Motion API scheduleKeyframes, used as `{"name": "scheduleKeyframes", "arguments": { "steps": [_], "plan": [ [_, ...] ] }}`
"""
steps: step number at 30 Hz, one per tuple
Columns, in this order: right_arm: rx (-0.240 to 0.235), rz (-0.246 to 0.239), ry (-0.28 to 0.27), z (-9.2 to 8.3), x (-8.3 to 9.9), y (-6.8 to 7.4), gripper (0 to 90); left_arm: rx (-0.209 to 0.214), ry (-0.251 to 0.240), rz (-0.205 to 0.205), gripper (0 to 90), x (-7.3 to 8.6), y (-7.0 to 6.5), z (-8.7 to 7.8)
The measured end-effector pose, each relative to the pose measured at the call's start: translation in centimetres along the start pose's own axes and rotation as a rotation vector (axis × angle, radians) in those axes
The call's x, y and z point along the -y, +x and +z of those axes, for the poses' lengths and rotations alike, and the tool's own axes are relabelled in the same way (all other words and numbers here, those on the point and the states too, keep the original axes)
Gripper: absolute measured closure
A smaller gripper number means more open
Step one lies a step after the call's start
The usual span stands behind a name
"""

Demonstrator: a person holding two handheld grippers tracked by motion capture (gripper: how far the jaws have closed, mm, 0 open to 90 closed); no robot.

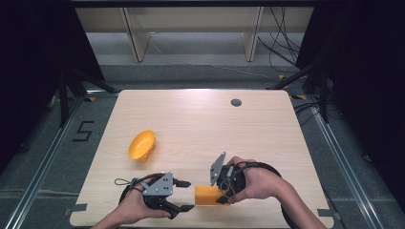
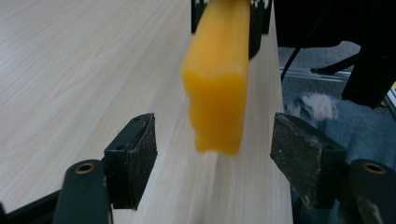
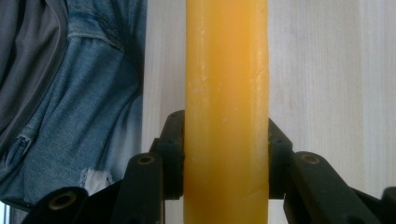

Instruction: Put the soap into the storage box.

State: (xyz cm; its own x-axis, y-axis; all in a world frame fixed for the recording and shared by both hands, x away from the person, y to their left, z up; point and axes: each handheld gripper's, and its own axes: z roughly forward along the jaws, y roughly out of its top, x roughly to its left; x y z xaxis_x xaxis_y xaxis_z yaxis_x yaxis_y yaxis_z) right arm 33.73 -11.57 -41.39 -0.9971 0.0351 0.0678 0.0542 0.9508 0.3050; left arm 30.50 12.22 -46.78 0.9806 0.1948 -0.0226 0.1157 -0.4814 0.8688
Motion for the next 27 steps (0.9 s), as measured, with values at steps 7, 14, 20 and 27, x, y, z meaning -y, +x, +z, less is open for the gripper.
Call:
{"name": "scheduleKeyframes", "arguments": {
  "steps": [7, 14, 20, 27],
  "plan": [
    [0.003, -0.043, -0.006, 0.4, -1.0, 0.1, 61.7, 0.047, -0.004, -0.005, 35.4, -0.1, 0.1, 0.8],
    [0.001, -0.097, -0.032, 0.7, -1.9, 0.2, 61.6, 0.078, -0.028, 0.005, 44.2, 0.1, 0.2, 1.1],
    [-0.001, -0.110, -0.035, 0.9, -2.4, 0.6, 61.6, 0.121, -0.026, 0.005, 51.4, 0.3, 0.1, 1.3],
    [-0.019, -0.125, -0.036, 1.1, -2.6, 0.8, 61.6, 0.135, -0.030, -0.007, 58.5, 0.3, 0.0, 1.4]
  ]
}}
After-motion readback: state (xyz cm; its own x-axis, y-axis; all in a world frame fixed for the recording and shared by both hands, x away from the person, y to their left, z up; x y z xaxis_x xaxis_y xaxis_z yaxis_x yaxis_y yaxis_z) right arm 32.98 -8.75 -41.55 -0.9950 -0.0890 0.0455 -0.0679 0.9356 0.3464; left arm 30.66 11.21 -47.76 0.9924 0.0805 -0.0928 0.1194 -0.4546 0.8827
